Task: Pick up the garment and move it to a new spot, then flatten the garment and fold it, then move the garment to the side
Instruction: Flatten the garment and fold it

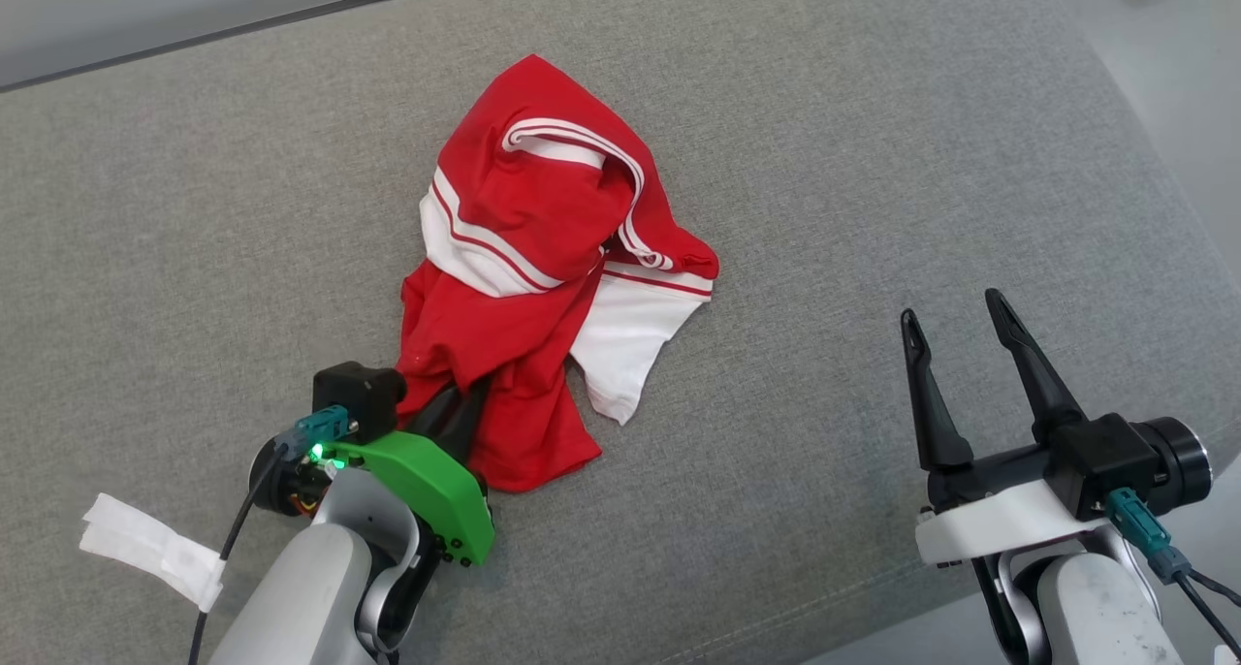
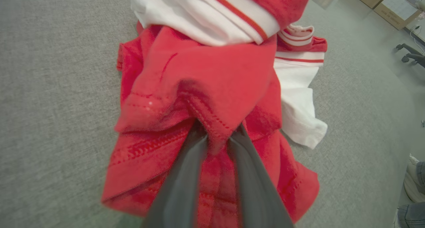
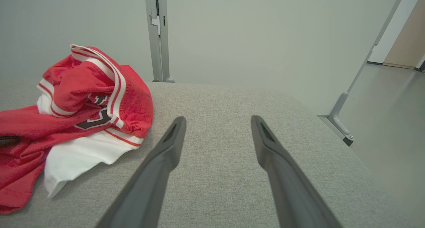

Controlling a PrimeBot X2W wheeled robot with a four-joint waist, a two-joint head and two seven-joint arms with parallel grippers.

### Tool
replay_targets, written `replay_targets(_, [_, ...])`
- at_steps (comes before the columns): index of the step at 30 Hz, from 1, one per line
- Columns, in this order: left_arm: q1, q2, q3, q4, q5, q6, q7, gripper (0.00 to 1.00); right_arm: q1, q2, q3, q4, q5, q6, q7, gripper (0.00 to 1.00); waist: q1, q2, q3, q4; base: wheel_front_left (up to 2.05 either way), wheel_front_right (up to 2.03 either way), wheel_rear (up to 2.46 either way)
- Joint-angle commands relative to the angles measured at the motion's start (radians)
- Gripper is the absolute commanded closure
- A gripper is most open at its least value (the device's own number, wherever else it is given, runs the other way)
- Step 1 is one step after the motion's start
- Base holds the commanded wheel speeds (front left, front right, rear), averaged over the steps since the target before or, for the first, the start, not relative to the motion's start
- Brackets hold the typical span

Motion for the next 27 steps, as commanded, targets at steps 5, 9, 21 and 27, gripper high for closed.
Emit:
replay_targets(5, [-0.012, 0.006, 0.028, -0.020, -0.019, 0.006, -0.044, 1.00, 0.010, 0.001, -0.006, 0.003, 0.005, -0.001, 0.000, 0.00, 0.0000, -0.0001, -0.024, 0.001, 0.00, 0.00, 0.00])
replay_targets(9, [0.036, 0.054, 0.081, -0.184, -0.048, 0.025, -0.060, 1.00, 0.028, 0.001, -0.016, 0.007, 0.002, -0.001, 0.000, 0.00, 0.0000, -0.0001, -0.054, 0.023, 0.00, 0.00, 0.00])
replay_targets(21, [0.067, 0.186, 0.220, -0.586, -0.129, 0.132, 0.119, 1.00, 0.013, 0.000, 0.013, 0.016, -0.017, -0.001, 0.000, 0.00, 0.0000, -0.0001, -0.079, 0.064, 0.00, 0.00, 0.00])
replay_targets(27, [-0.022, 0.244, 0.292, -0.419, -0.169, 0.146, 0.192, 1.00, 0.000, 0.000, 0.022, 0.019, -0.013, -0.001, 0.000, 0.00, 0.0000, -0.0001, -0.059, 0.039, 0.00, 0.00, 0.00])
